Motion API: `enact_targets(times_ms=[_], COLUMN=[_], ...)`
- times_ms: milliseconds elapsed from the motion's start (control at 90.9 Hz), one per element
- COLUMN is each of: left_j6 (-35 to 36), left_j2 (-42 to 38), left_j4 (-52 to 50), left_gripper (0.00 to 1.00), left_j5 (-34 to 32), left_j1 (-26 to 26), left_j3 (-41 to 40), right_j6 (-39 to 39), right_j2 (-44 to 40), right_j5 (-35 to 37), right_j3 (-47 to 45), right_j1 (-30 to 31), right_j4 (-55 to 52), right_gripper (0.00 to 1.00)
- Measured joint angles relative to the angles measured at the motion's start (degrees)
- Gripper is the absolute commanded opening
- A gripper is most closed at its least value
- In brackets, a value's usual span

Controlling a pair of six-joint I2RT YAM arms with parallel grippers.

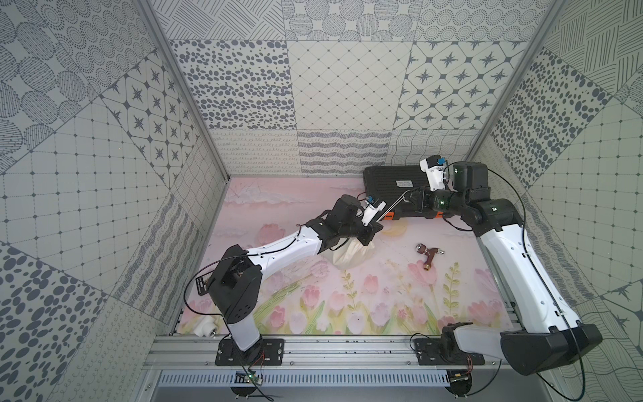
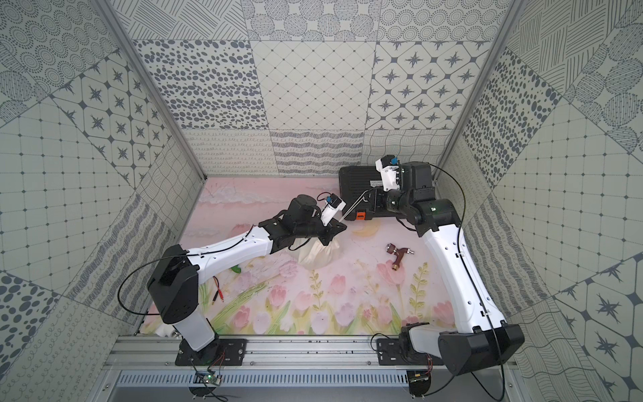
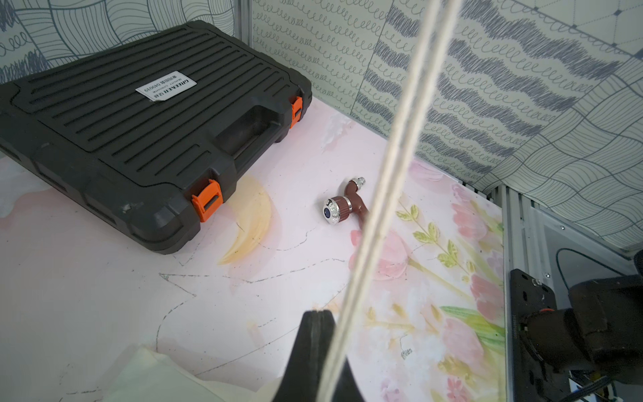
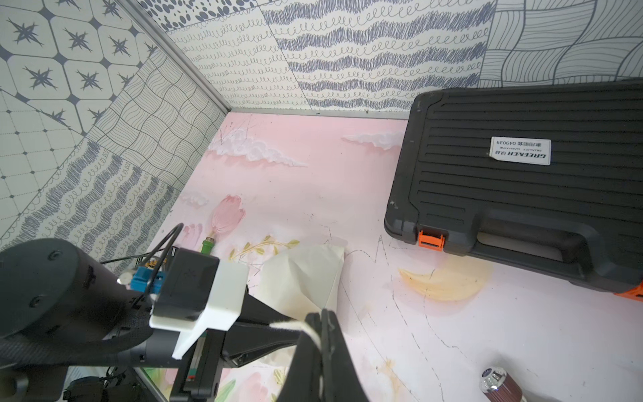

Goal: Close the soil bag
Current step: Frap the soil bag at the center of the board.

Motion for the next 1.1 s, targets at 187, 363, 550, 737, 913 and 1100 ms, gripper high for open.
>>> enact_targets(times_ms=[187, 363, 550, 737, 913, 1100], left_j6=[-0.1, -0.5, -1.0, -1.3, -1.9, -2.7], left_j2=[-0.9, -2.4, -2.9, -2.4, -1.8, -2.7], left_j4=[3.7, 6.0, 8.4, 10.0, 11.0, 14.0], left_gripper=[0.1, 0.11, 0.14, 0.14, 0.04, 0.06], left_j5=[-2.0, -3.1, -4.3, -4.7, -5.3, -4.0], left_j1=[-0.7, -0.9, -0.9, -0.9, -0.8, 0.8], left_j3=[-3.8, -7.0, -8.7, -9.3, -9.4, -10.3], right_j6=[0.1, 0.2, 0.3, 0.9, 1.7, 3.1], right_j2=[1.0, 1.0, 1.0, 1.0, 1.0, 1.0], right_j5=[0.2, 0.2, -0.1, -1.4, -3.0, -6.5], right_j3=[0.7, 0.7, 0.7, 0.7, 0.8, 0.8], right_j1=[-0.7, -1.8, -2.6, -5.0, -7.2, -11.4], right_j4=[-2.5, -3.3, -3.4, -3.7, -5.9, -7.8], right_gripper=[0.0, 0.0, 0.0, 0.0, 0.0, 0.0])
